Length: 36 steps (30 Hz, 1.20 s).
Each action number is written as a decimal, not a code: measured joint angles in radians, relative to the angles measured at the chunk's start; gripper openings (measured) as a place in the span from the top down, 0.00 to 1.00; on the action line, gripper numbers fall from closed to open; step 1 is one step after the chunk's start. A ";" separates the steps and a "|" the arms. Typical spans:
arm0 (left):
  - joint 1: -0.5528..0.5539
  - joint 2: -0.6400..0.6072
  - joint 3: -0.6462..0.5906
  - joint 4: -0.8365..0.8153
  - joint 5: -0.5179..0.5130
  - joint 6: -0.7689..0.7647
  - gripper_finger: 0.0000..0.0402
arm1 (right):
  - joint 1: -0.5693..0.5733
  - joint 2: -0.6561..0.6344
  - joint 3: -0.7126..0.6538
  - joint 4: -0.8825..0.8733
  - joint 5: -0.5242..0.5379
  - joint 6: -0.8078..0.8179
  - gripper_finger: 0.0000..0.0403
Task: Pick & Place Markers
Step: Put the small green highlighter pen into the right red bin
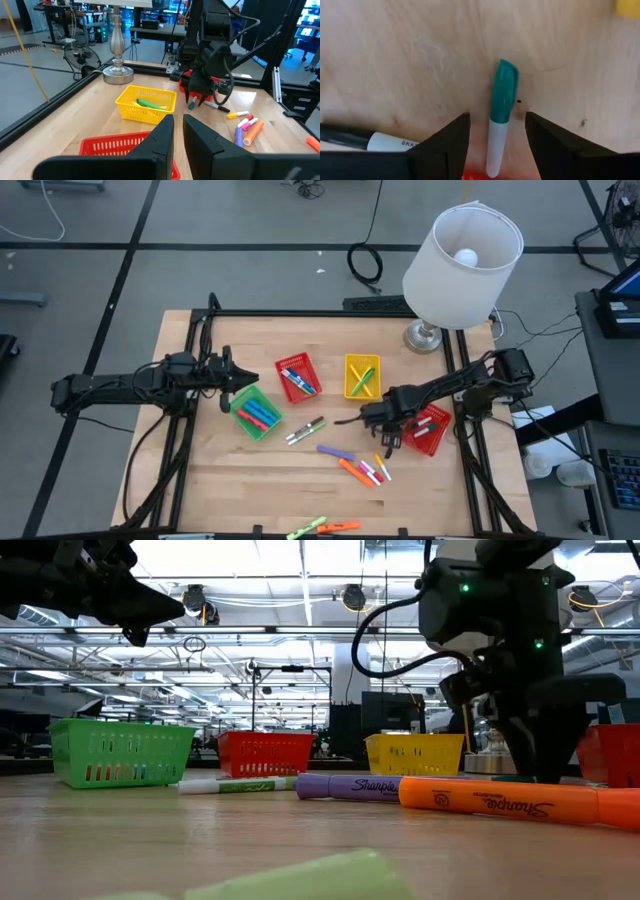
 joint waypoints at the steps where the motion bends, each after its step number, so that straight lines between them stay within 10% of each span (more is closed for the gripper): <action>1: 0.000 0.000 0.000 0.000 0.000 0.000 0.88 | 0.000 -0.001 -0.010 0.018 -0.004 0.000 0.55; 23: 0.000 0.000 0.000 0.000 0.000 0.000 0.88 | 0.002 0.000 -0.061 0.113 -0.014 -0.119 0.94; 36: 0.000 0.000 0.000 0.001 -0.001 0.003 0.88 | 0.045 -0.031 0.064 0.096 0.122 -0.206 0.94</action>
